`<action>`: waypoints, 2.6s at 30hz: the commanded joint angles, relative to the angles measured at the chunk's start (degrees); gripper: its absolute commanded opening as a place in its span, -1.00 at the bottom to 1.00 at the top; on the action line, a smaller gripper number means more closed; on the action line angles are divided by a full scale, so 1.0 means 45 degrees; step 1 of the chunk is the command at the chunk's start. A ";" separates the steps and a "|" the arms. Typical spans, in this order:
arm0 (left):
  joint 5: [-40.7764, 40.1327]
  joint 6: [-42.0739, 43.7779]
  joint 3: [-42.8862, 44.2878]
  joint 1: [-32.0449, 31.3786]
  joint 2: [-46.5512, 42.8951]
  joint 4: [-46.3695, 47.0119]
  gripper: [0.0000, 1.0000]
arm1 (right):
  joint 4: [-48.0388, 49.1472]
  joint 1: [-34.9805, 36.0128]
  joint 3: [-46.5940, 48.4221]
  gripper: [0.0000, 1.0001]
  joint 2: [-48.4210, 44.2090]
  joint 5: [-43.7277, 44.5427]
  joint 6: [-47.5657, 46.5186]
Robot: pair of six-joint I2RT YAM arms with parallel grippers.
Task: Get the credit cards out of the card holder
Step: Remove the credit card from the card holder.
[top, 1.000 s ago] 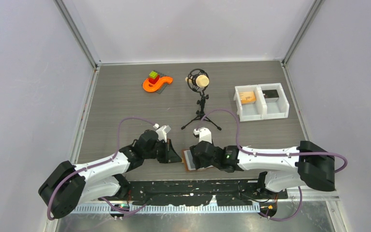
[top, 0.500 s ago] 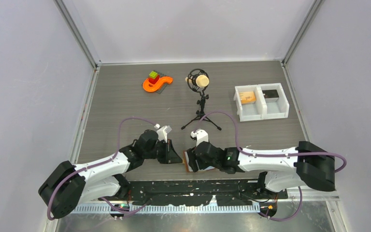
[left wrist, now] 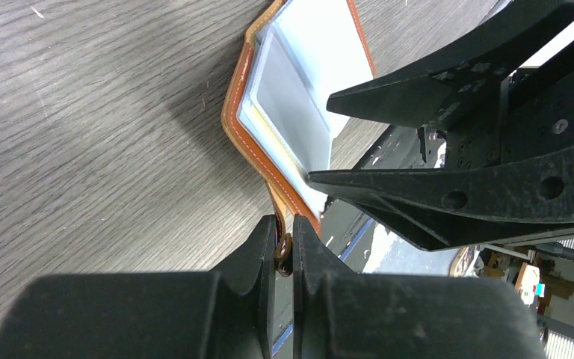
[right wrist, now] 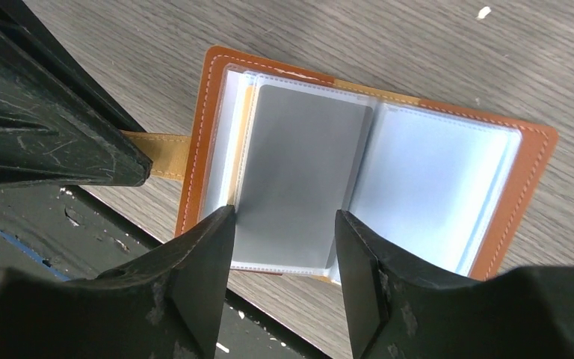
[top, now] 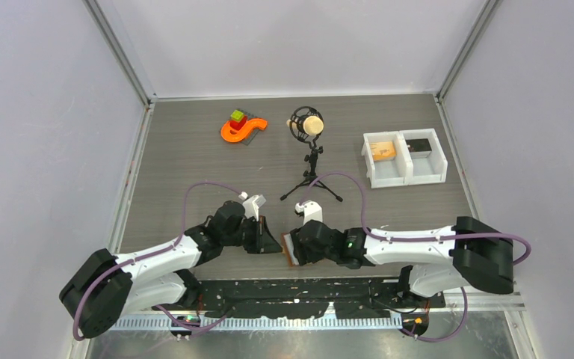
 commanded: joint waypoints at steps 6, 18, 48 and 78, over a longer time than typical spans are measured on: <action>0.0265 0.0122 0.0131 -0.0010 -0.0073 0.0342 -1.00 | -0.1702 0.0070 0.0518 0.13 -0.0738 0.1554 0.0241; 0.0286 0.0190 0.0111 -0.0008 -0.0150 0.0147 -1.00 | -0.2838 0.0065 0.0753 0.12 -0.1431 0.2359 0.0309; -0.2340 0.1139 0.1996 0.0030 -0.1764 -0.4527 -0.37 | 0.0901 -0.0375 -0.1560 -0.06 -0.4516 -0.0369 0.0672; -0.1678 0.0340 0.0789 -0.0056 -0.3552 -0.3601 -0.24 | 0.3851 -0.0943 -0.3059 -0.26 -0.2519 -0.1953 0.2077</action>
